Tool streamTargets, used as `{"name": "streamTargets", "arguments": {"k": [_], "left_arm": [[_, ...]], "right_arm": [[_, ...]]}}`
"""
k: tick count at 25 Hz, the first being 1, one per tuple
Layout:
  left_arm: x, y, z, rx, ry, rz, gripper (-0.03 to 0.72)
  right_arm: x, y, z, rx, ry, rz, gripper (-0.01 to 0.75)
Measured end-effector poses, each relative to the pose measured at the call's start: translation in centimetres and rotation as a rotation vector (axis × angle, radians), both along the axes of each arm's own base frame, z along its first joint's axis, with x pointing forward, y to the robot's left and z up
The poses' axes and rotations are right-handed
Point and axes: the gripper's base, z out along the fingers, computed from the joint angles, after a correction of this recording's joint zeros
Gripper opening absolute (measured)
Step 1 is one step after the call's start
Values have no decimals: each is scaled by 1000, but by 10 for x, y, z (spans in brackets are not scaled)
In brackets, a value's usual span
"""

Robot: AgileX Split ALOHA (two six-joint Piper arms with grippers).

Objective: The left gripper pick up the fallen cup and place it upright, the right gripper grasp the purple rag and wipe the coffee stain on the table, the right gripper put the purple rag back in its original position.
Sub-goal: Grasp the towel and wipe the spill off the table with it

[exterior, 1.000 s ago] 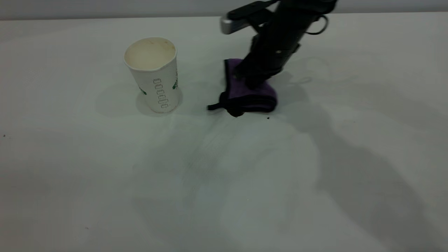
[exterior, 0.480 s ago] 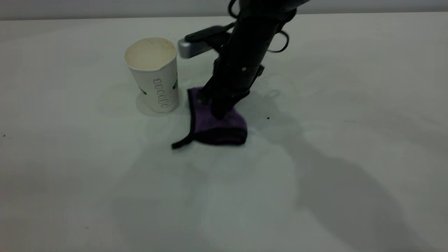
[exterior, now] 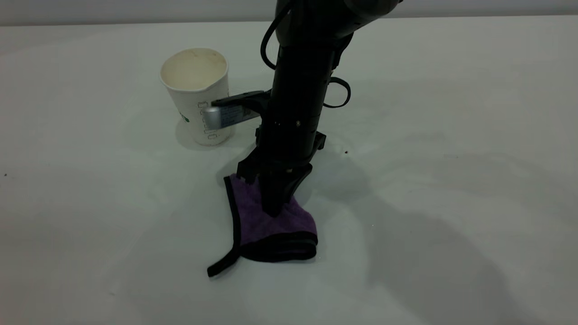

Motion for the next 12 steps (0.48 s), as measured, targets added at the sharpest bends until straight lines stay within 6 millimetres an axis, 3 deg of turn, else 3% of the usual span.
{"name": "streamTargets", "arguments": {"k": [12], "left_arm": [[0,0,0,0,0,0,455]], "right_arm": [[17,-3,1,34,-93,-126,51]]}}
